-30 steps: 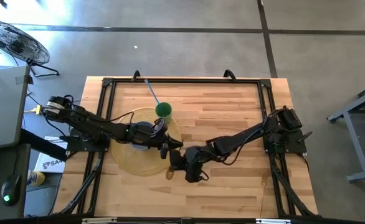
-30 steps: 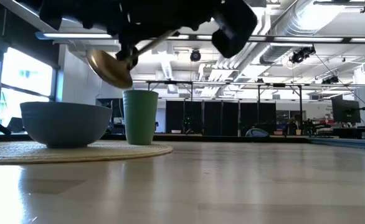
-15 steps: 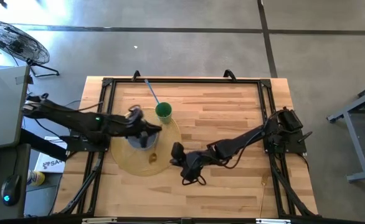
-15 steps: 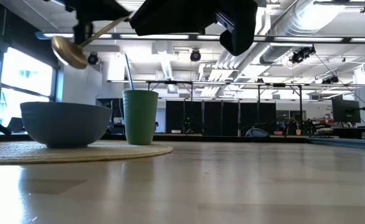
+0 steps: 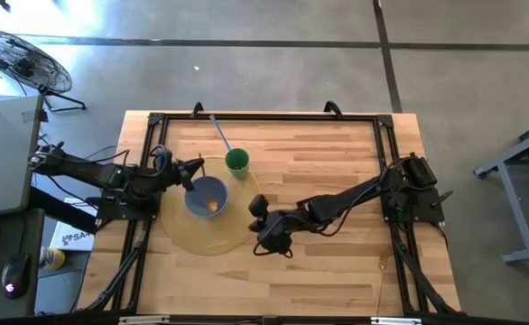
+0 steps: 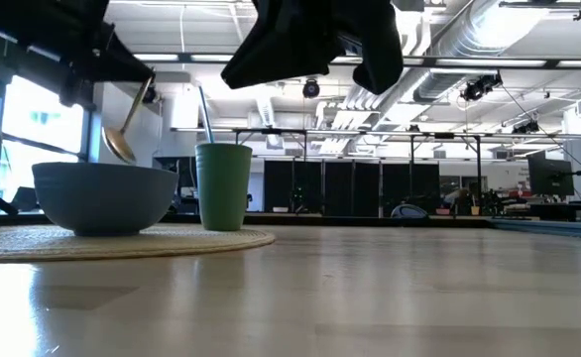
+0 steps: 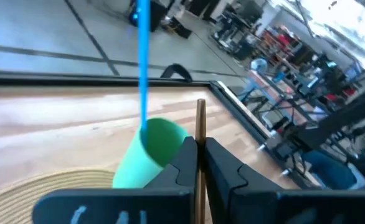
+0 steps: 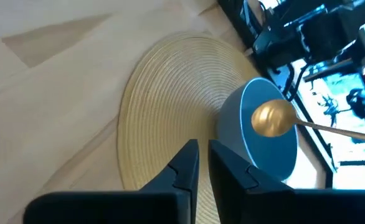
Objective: Pick & Place Utensil
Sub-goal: Put the gold spoon into the blue bowl on the brown mat
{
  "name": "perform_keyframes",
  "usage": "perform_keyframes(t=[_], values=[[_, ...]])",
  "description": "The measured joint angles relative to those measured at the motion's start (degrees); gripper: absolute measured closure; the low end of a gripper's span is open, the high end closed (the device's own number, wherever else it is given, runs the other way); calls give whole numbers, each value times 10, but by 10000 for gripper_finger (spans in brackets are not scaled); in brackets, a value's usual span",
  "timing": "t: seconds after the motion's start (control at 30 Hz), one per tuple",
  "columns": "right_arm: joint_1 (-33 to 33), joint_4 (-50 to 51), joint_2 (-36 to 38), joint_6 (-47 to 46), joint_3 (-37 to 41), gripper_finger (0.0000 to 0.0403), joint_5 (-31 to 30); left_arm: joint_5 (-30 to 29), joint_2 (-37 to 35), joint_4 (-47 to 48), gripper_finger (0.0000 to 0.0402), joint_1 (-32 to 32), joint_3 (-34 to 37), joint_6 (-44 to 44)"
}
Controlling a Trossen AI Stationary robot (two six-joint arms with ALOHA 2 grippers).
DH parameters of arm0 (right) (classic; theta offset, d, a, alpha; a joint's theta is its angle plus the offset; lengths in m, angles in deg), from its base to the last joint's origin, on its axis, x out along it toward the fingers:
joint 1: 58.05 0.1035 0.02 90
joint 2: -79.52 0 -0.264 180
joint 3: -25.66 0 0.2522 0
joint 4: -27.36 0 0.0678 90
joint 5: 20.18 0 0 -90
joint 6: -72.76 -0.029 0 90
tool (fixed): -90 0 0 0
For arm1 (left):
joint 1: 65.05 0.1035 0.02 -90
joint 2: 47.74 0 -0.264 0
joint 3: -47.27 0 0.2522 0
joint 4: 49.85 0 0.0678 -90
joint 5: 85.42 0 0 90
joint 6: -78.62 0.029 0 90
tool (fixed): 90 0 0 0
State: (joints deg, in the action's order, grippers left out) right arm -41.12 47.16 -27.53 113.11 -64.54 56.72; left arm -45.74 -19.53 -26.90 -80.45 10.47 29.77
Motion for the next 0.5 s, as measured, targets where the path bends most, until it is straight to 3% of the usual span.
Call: perform_keyframes(t=[0.33, 0.5], values=[[-2, 14, 0, -59, 0, 375, 0, -30, 11, 57, 398, 0, 26, -102], [-2, 14, 0, -116, 0, 375, 0, -6, 8, 88, 398, 1, 26, -165]])
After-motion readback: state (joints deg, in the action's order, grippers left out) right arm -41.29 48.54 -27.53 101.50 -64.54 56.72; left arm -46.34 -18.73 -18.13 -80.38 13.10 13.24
